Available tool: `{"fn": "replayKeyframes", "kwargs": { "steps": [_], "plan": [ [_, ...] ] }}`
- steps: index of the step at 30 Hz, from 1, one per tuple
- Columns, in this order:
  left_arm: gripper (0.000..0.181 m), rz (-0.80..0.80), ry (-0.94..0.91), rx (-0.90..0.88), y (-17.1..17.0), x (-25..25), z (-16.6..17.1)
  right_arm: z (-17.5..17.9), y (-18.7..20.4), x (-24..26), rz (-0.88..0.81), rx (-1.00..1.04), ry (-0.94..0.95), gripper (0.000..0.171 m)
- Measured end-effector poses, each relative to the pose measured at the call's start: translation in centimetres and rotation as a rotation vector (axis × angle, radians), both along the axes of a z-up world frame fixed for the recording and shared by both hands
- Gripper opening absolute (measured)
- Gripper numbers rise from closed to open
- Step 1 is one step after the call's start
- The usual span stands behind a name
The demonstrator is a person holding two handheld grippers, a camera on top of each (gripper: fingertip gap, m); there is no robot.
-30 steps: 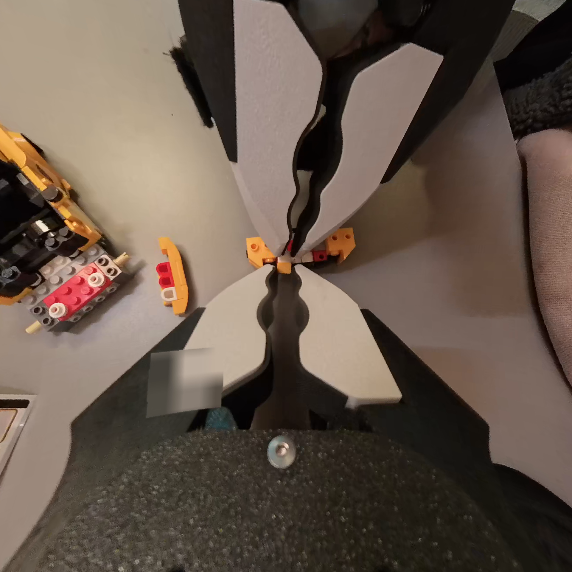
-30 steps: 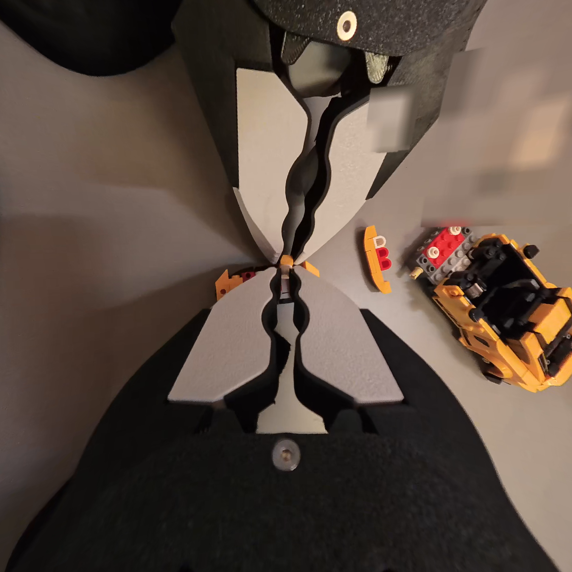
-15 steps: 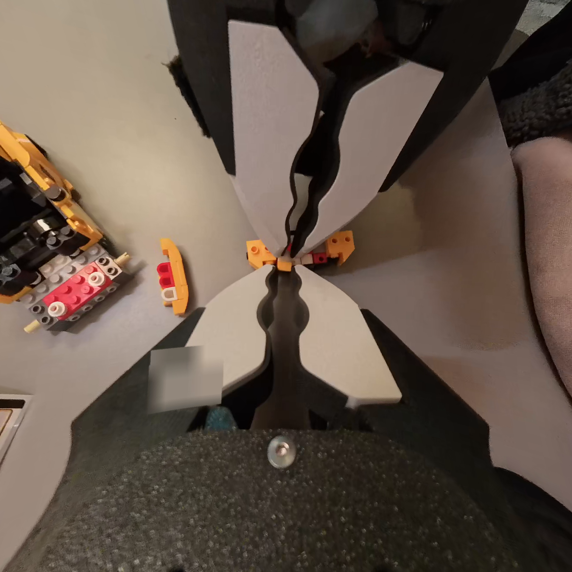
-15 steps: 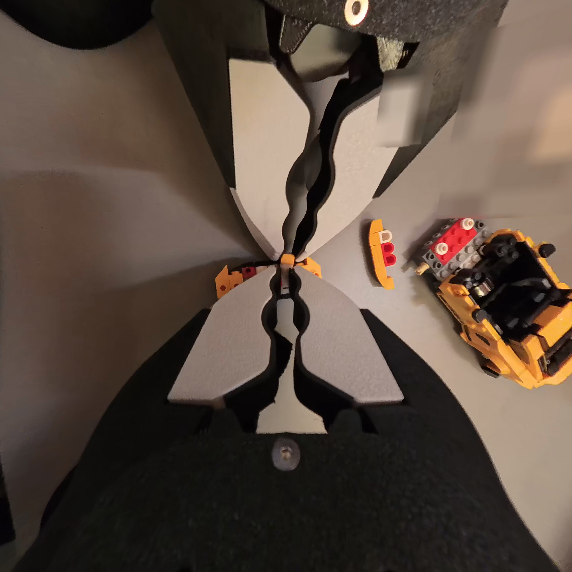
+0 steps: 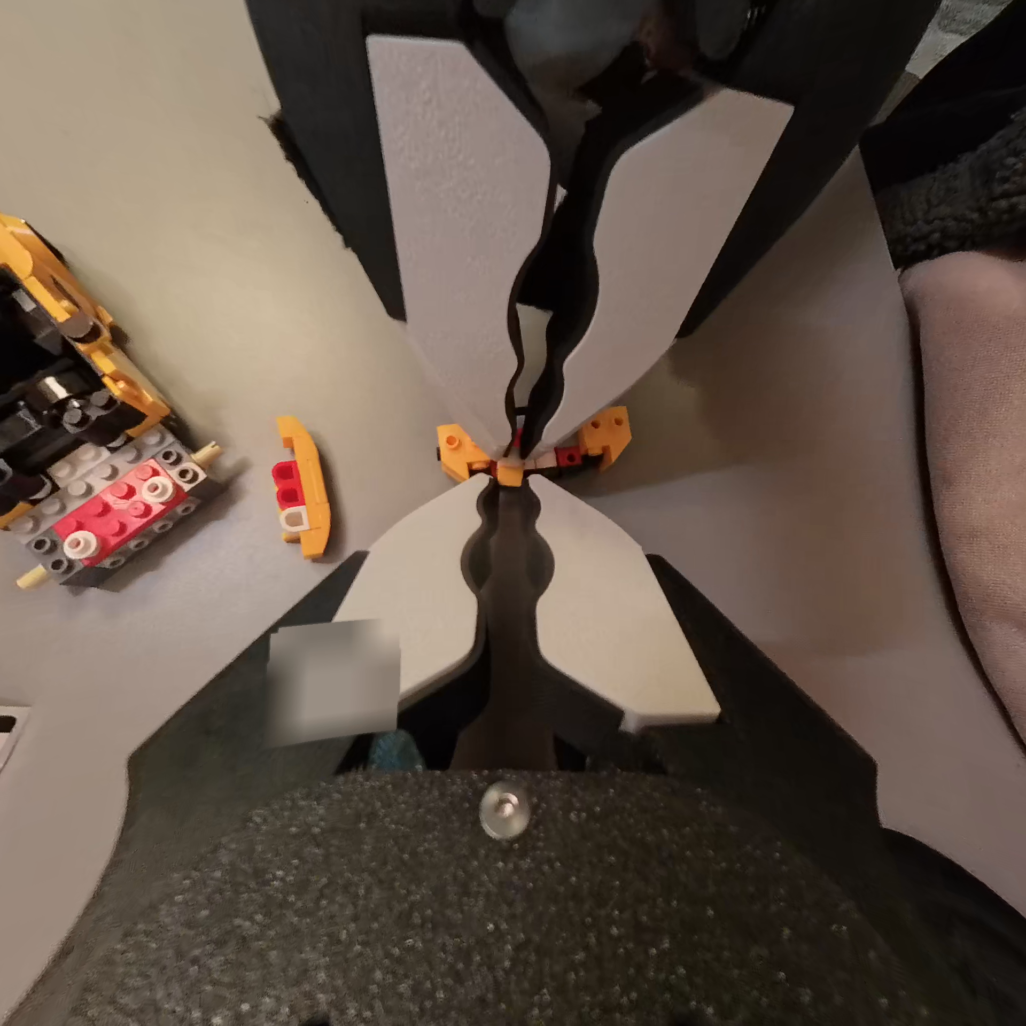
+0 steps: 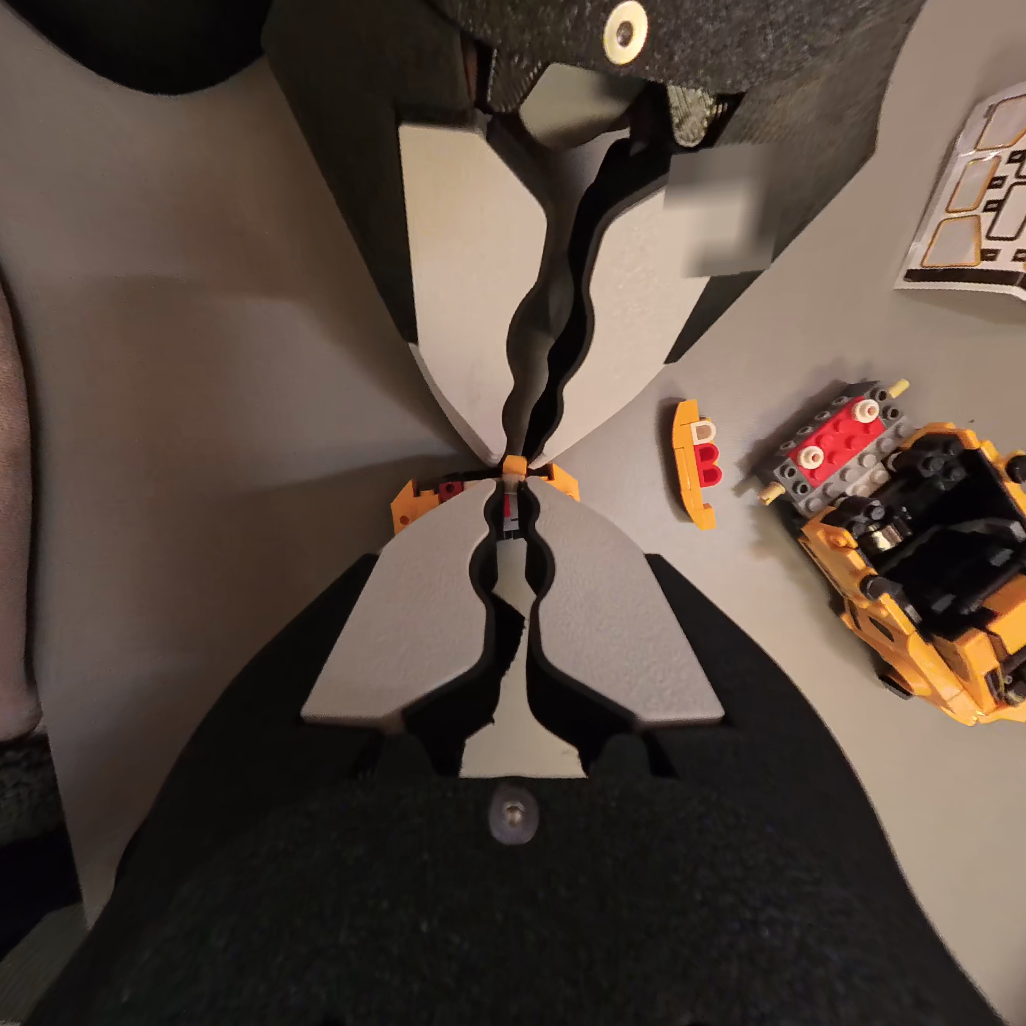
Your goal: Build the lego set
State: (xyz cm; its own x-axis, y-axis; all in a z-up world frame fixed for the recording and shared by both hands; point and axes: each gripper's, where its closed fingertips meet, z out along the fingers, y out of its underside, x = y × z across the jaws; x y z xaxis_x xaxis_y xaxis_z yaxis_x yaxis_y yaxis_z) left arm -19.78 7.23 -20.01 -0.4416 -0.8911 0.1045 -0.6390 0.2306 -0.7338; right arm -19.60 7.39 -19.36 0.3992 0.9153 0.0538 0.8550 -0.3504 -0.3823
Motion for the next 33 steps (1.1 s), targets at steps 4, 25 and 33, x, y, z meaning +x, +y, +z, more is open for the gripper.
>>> {"fn": "replayKeyframes", "kwargs": {
  "steps": [4,25,33],
  "plan": [
    [0.008,0.003,-0.002,-0.002,0.02,0.05,0.01,-0.05,0.0,0.06,-0.019,-0.037,0.019,0.005],
    [0.008,0.031,-0.028,-0.047,-0.02,0.23,-0.04,-0.08,0.06,0.11,-0.075,-0.184,0.12,0.005],
    [0.008,0.044,-0.007,-0.103,-0.18,0.24,0.03,0.05,-0.14,0.06,-0.067,-0.165,0.153,0.005]
  ]
}}
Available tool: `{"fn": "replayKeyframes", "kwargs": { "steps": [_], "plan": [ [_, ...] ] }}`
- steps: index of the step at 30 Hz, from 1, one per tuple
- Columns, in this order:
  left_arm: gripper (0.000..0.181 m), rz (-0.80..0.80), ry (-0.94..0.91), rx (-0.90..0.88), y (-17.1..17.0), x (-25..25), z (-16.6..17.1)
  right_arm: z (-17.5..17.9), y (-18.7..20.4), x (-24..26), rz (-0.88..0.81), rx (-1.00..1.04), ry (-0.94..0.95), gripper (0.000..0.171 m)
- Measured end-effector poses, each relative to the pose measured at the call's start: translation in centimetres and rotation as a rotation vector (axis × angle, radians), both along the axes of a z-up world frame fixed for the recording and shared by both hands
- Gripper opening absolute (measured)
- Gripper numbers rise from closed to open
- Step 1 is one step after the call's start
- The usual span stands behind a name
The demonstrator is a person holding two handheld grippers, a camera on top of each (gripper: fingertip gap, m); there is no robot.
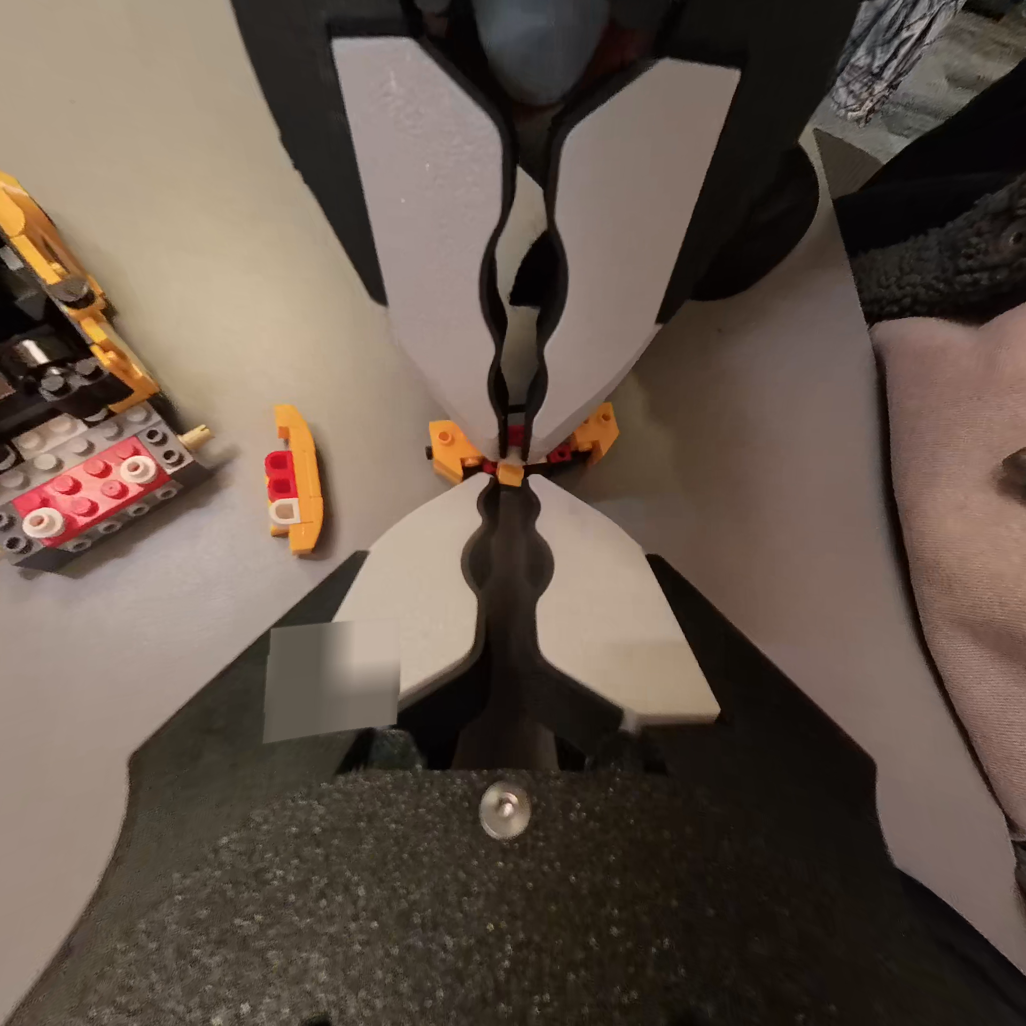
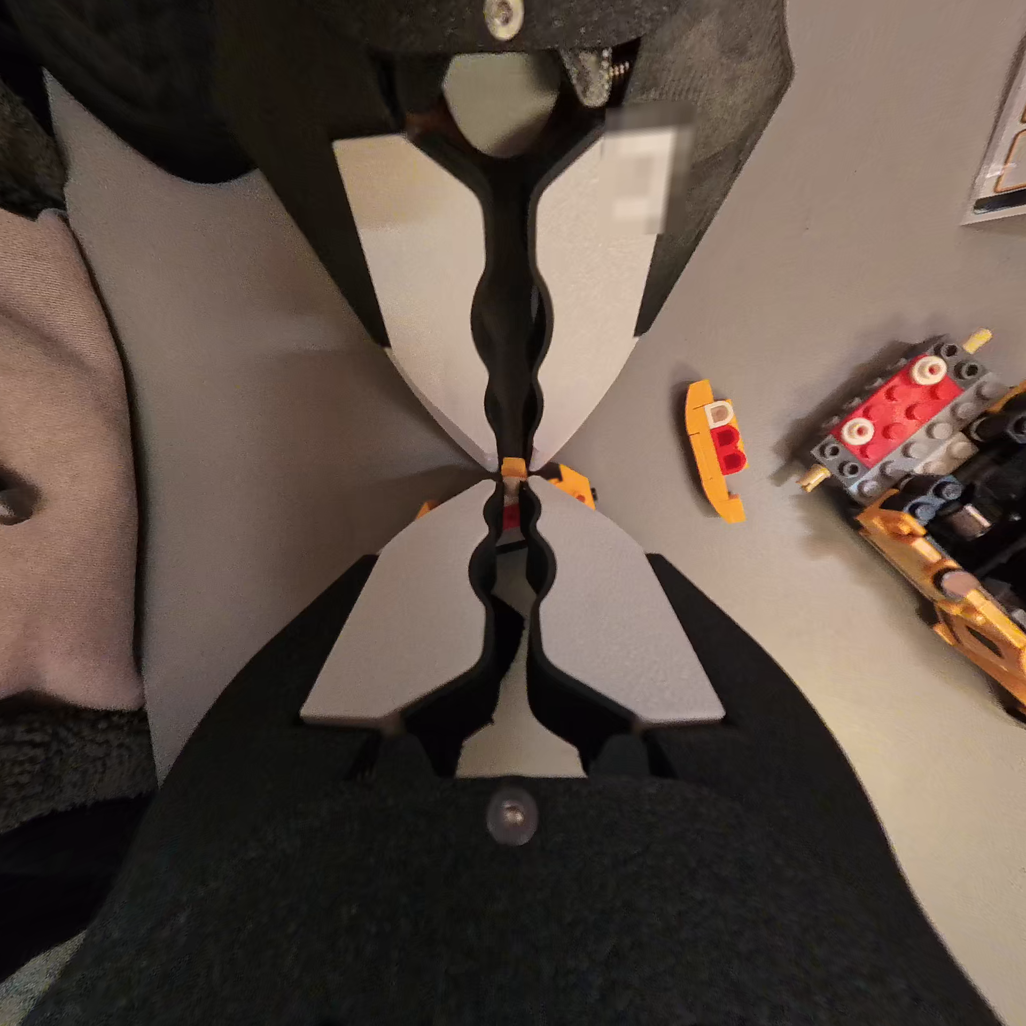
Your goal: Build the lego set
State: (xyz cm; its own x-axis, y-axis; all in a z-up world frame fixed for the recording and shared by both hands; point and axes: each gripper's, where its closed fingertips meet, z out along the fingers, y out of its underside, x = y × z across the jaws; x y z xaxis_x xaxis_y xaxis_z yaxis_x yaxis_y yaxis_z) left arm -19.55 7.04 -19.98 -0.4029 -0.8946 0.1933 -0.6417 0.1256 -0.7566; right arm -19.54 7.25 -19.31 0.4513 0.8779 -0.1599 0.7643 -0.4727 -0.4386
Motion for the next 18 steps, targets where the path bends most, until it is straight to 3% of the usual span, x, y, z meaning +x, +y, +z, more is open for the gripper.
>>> {"fn": "replayKeyframes", "kwargs": {
  "steps": [5,10,18],
  "plan": [
    [0.007,0.022,0.007,-0.044,0.1,0.1,0.2,1.9,0.3,0.6,-0.012,0.074,0.093,0.015],
    [0.007,0.06,0.028,-0.154,0.3,0.0,0.6,0.6,0.7,2.2,-0.016,0.113,0.079,0.029],
    [0.007,0.158,0.123,-0.552,0.6,-0.1,1.8,-0.9,1.0,1.9,-0.069,-0.001,0.194,0.011]
  ]
}}
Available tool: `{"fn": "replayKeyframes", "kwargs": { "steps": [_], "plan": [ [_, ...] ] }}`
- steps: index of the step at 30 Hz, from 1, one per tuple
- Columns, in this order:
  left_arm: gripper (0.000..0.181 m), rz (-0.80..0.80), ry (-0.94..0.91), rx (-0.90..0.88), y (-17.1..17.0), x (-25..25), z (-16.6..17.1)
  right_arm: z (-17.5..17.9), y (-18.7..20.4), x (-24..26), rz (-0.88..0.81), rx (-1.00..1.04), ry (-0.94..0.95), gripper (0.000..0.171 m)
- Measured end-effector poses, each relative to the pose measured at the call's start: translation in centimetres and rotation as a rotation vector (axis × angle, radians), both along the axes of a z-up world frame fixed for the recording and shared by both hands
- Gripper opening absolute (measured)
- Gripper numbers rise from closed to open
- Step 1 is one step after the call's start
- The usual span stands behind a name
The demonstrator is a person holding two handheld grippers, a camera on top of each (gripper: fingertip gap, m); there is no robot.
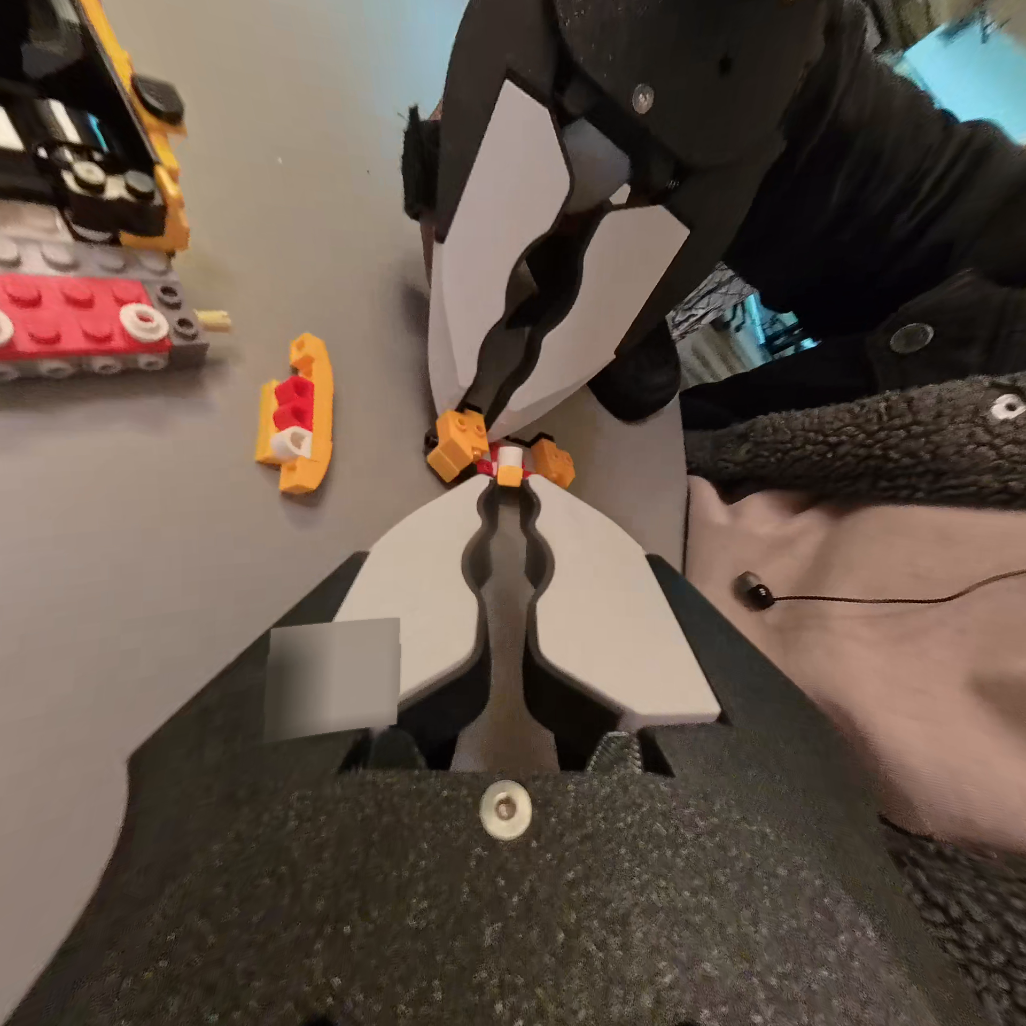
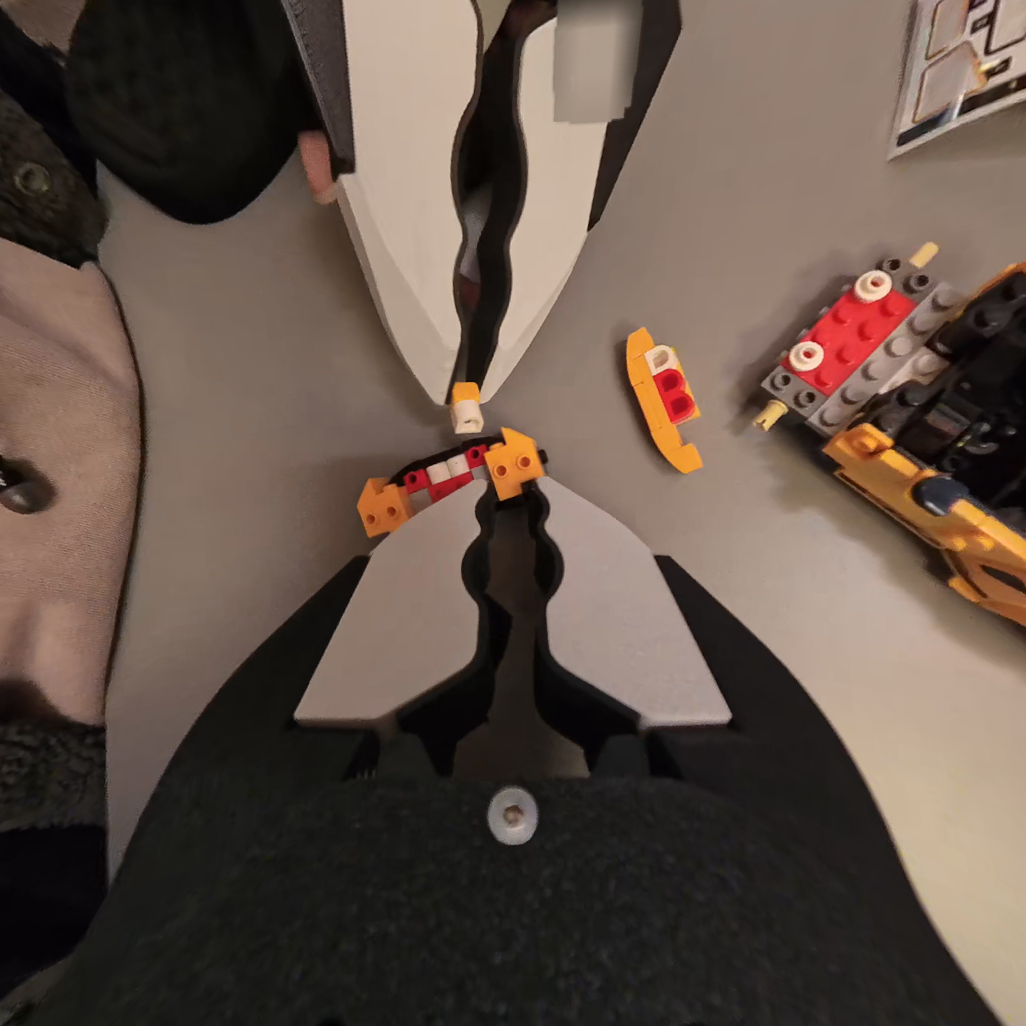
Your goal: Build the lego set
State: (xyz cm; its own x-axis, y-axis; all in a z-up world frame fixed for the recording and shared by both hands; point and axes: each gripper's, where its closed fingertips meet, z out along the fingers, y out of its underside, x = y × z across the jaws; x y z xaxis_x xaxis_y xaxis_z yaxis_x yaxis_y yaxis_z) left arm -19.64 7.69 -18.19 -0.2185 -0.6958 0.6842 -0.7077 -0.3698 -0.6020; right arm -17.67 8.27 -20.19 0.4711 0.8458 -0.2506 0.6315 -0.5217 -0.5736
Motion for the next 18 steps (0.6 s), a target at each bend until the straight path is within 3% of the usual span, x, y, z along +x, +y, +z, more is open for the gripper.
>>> {"fn": "replayKeyframes", "kwargs": {
  "steps": [8,18],
  "plan": [
    [0.007,0.007,0.012,-0.198,-0.1,-0.2,1.0,1.0,-1.1,-1.0,-0.08,-0.325,0.159,0.01],
    [0.007,-0.048,0.035,-0.208,-1.1,-0.6,0.8,1.7,-1.5,-0.9,-0.066,-0.371,0.141,0.009]
  ]
}}
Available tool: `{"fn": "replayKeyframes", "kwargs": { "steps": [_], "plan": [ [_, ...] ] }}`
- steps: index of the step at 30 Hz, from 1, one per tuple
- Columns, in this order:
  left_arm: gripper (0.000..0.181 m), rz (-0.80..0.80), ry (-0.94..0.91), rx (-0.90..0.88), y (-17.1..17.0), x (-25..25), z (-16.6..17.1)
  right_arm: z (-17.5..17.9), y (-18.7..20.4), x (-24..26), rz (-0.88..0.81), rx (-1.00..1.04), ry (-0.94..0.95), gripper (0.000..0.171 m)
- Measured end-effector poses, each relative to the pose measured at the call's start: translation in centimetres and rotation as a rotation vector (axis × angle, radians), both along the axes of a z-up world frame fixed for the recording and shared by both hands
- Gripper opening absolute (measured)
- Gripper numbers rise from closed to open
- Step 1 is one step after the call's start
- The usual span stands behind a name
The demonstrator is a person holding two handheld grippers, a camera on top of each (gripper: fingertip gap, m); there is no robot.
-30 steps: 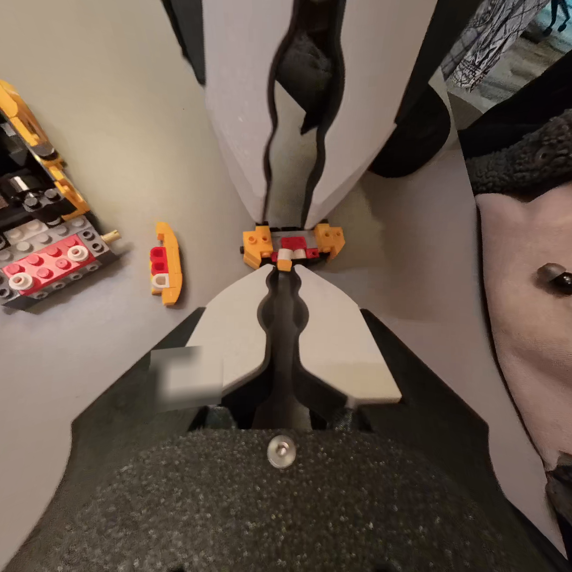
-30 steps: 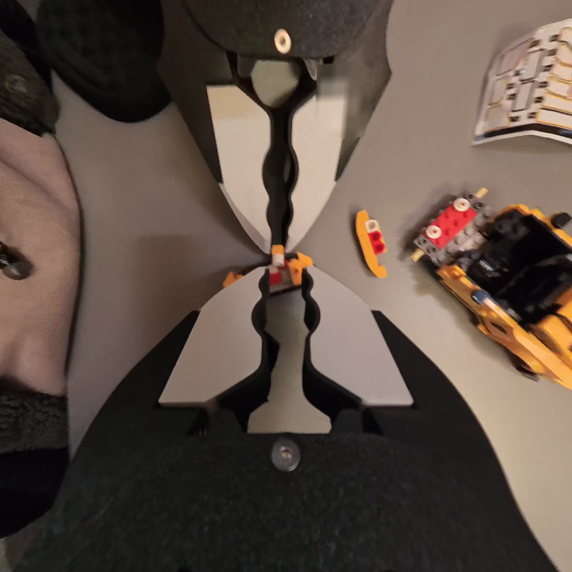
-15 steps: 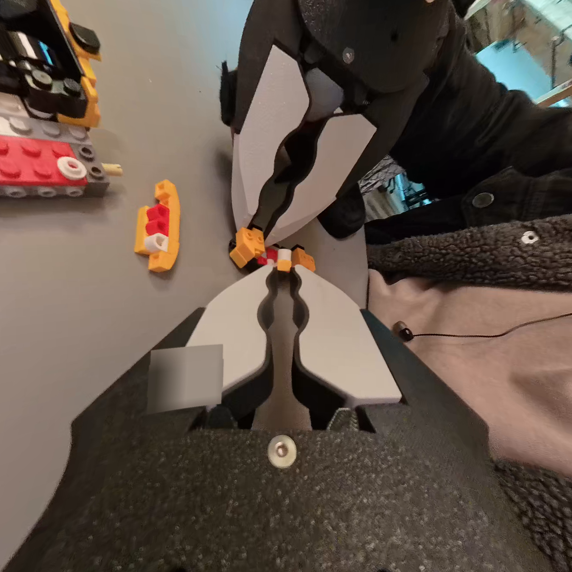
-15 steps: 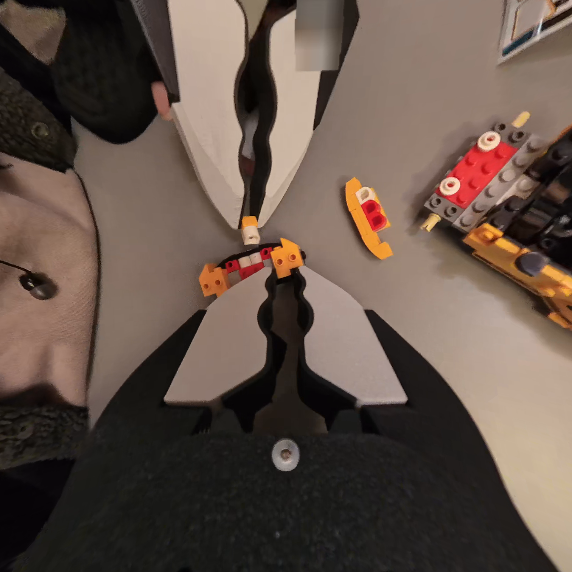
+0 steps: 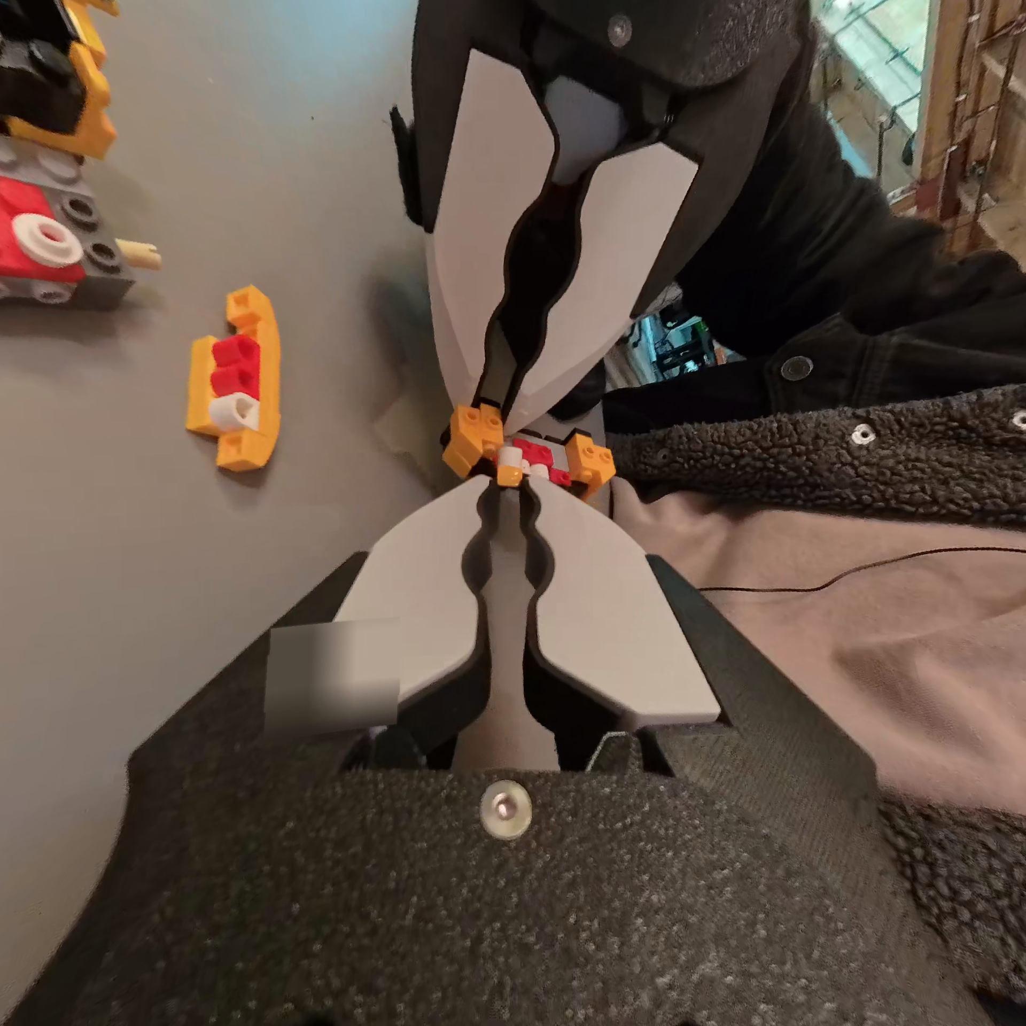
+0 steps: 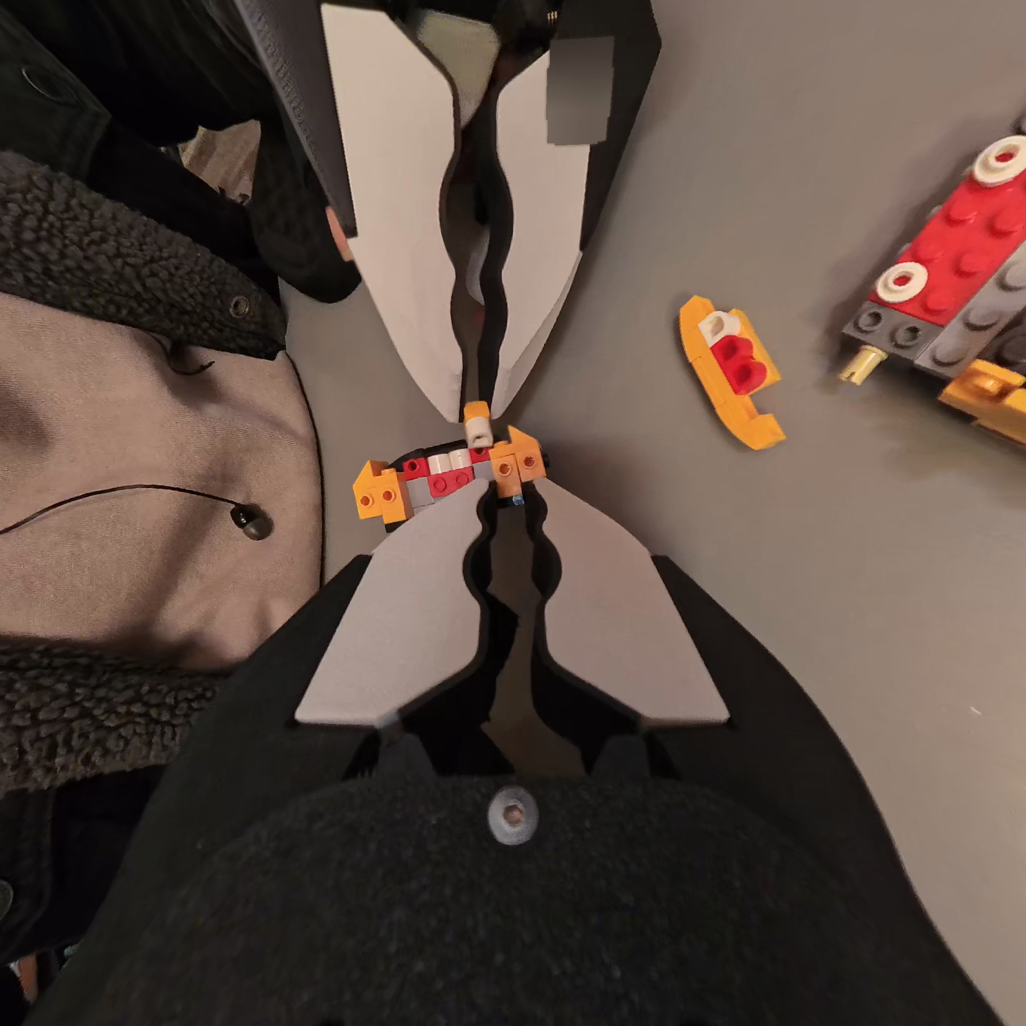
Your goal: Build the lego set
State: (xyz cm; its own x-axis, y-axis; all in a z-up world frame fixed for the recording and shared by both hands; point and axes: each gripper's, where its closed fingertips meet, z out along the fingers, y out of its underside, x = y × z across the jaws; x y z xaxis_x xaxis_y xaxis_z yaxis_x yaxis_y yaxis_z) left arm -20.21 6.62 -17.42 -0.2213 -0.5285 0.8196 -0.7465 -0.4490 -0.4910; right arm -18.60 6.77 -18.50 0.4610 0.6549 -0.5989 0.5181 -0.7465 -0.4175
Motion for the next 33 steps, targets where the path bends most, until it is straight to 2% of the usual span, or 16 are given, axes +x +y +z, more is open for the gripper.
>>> {"fn": "replayKeyframes", "kwargs": {
  "steps": [10,23,33],
  "plan": [
    [0.007,-0.043,0.031,0.136,-0.6,-0.2,-1.3,-1.1,-0.3,-0.1,0.052,-0.008,-0.104,0.01],
    [0.007,-0.086,0.033,0.438,-0.9,-0.4,-2.3,-1.5,-0.4,-0.4,0.084,0.061,-0.127,0.01],
    [0.007,-0.108,0.007,0.501,-0.8,-0.5,-2.4,-1.5,-0.1,-0.2,0.105,0.123,-0.149,0.01]
  ]
}}
